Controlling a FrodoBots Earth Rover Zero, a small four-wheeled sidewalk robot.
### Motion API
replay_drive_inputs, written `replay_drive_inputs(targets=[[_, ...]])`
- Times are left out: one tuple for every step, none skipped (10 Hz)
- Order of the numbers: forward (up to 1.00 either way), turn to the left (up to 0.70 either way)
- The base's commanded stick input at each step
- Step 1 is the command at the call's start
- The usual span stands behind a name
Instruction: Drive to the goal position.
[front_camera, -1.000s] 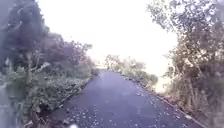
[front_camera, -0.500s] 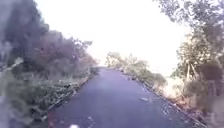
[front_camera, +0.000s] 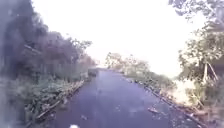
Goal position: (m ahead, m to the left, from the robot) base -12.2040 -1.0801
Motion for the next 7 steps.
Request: replay_drive_inputs(targets=[[0.85,0.00],[0.85,0.00],[0.84,0.00],[0.83,0.00],[0.06,0.00],[0.06,0.00],[0.05,0.00]])
